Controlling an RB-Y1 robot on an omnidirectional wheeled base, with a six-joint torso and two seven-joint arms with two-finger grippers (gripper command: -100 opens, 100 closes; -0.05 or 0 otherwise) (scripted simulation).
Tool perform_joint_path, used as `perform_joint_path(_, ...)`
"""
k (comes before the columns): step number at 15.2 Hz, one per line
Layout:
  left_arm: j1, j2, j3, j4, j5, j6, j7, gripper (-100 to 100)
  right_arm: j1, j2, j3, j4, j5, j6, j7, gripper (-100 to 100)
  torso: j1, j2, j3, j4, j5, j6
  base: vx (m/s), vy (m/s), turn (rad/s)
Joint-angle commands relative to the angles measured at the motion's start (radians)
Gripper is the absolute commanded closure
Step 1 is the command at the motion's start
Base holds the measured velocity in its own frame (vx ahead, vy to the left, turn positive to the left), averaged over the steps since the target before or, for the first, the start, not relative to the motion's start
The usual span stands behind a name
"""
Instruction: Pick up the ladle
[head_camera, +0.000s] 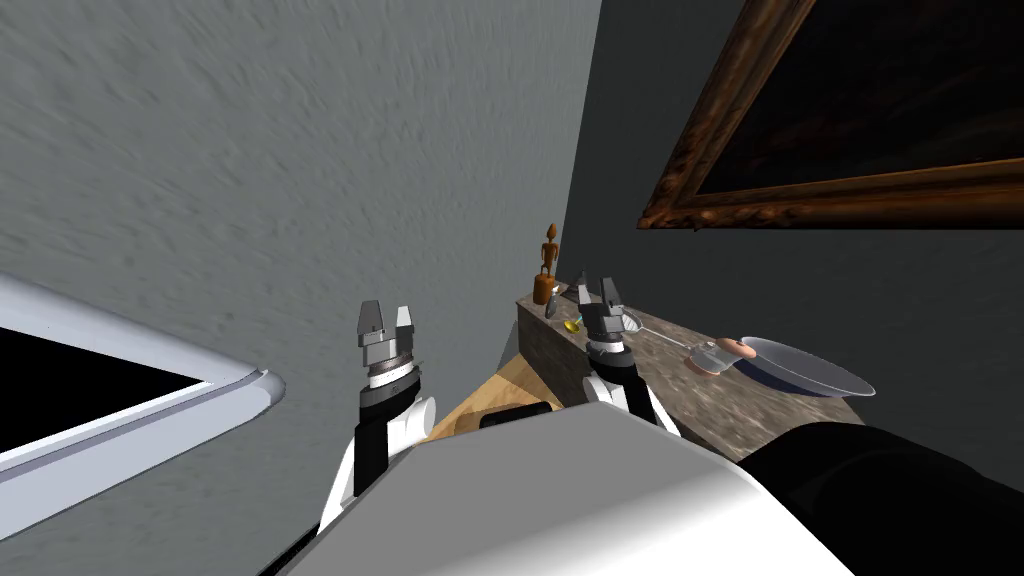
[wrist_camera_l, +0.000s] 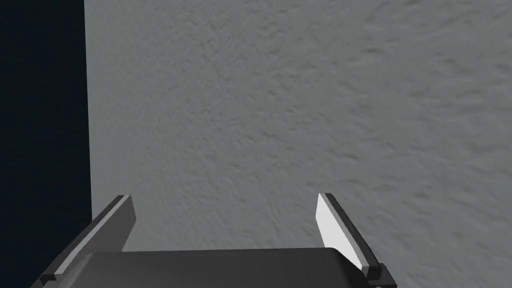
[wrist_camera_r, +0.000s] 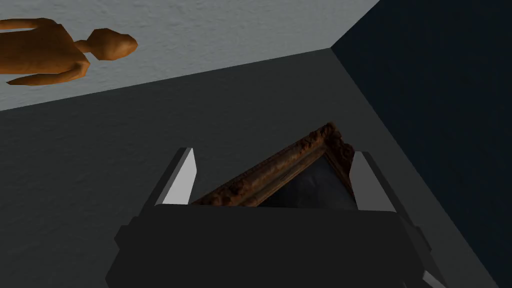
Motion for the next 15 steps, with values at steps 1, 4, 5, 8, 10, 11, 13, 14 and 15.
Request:
perform_joint_path(1, 0.000, 0.000, 0.000, 0.000, 0.000, 0.000, 0.000, 0, -0.007, -0.043, -0.007, 0.018, 0.029, -0.011, 0.002, -100, 0.000, 0.000, 0.000, 0.000, 0.000, 0.000, -0.006, -0.013, 0.064)
perform_joint_path(4, 0.000, 0.000, 0.000, 0.000, 0.000, 0.000, 0.000, 0, -0.017, -0.088, -0.018, 0.044, 0.073, -0.028, 0.004, -100, -0.003, 0.001, 0.000, 0.000, -0.001, 0.000, -0.014, -0.041, 0.092)
perform_joint_path(5, 0.000, 0.000, 0.000, 0.000, 0.000, 0.000, 0.000, 0, -0.023, -0.114, -0.024, 0.062, 0.098, -0.039, 0.006, -100, -0.004, 0.001, 0.000, 0.000, -0.001, 0.000, -0.019, -0.069, 0.156)
perform_joint_path(8, 0.000, 0.000, 0.000, 0.000, 0.000, 0.000, 0.000, 0, -0.030, -0.141, -0.032, 0.081, 0.134, -0.051, 0.008, -100, -0.005, 0.001, 0.001, 0.000, -0.001, 0.000, -0.016, -0.059, 0.088)
perform_joint_path(10, 0.000, 0.000, 0.000, 0.000, 0.000, 0.000, 0.000, 0, -0.039, -0.169, -0.040, 0.103, 0.170, -0.065, 0.010, -100, -0.005, 0.001, 0.000, 0.000, -0.001, 0.000, -0.011, -0.053, 0.103)
perform_joint_path(11, 0.000, 0.000, 0.000, 0.000, 0.000, 0.000, 0.000, 0, -0.047, -0.199, -0.050, 0.127, 0.206, -0.081, 0.013, -100, -0.005, 0.001, 0.000, 0.000, -0.001, 0.000, -0.014, -0.052, 0.136)
perform_joint_path(13, 0.000, 0.000, 0.000, 0.000, 0.000, 0.000, 0.000, 0, -0.057, -0.230, -0.060, 0.153, 0.245, -0.097, 0.015, -100, -0.005, 0.001, 0.000, 0.000, -0.001, 0.000, -0.024, -0.055, 0.124)
perform_joint_path(14, 0.000, 0.000, 0.000, 0.000, 0.000, 0.000, 0.000, 0, -0.057, -0.230, -0.060, 0.153, 0.252, -0.097, 0.015, -100, -0.005, 0.001, 0.001, 0.000, -0.001, 0.000, -0.028, -0.061, 0.114)
perform_joint_path(15, 0.000, 0.000, 0.000, 0.000, 0.000, 0.000, 0.000, 0, -0.067, -0.263, -0.070, 0.181, 0.284, -0.115, 0.018, -100, -0.005, 0.001, 0.001, 0.000, -0.001, 0.000, -0.028, -0.061, 0.133)
